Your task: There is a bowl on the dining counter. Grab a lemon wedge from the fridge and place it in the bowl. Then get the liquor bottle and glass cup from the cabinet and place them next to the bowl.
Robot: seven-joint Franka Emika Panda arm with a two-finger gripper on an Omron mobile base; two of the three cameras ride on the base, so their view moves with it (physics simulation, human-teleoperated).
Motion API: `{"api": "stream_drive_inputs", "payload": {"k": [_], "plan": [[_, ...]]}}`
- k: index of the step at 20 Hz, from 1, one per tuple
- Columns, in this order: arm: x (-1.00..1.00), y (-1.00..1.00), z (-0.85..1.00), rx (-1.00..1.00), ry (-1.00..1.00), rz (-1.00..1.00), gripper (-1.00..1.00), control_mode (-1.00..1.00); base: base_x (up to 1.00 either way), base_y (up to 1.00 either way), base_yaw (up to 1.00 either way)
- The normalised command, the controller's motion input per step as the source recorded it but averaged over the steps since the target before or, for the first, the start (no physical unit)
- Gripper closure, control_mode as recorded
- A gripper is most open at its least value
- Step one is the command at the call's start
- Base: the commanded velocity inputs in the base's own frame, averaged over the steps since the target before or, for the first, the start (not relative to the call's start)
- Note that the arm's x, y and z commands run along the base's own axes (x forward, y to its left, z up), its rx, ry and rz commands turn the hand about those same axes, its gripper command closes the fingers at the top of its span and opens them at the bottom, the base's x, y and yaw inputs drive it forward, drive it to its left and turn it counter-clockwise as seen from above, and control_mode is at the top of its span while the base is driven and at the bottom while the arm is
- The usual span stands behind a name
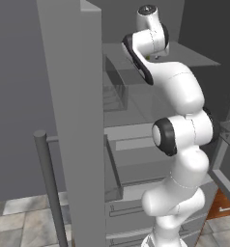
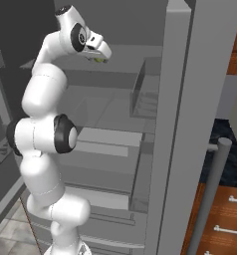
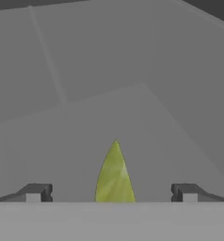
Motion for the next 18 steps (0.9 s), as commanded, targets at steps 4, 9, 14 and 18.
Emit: {"api": "stream_drive_inputs", "payload": {"k": [4, 9, 14, 18], "plan": [[0.00, 0.00, -0.38, -0.04, 0.06, 0.05, -1.00, -1.00, 0.00, 0.00, 0.00], [0.00, 0.00, -0.39, -0.04, 0.06, 0.04, 1.00, -1.00, 0.00, 0.00, 0.00], [0.00, 0.00, -0.28, -0.04, 0.05, 0.04, 1.00, -1.00, 0.00, 0.00, 0.00], [0.00, 0.03, -0.15, -0.09, 0.06, 0.00, 1.00, -1.00, 0.00, 0.00, 0.00]]}}
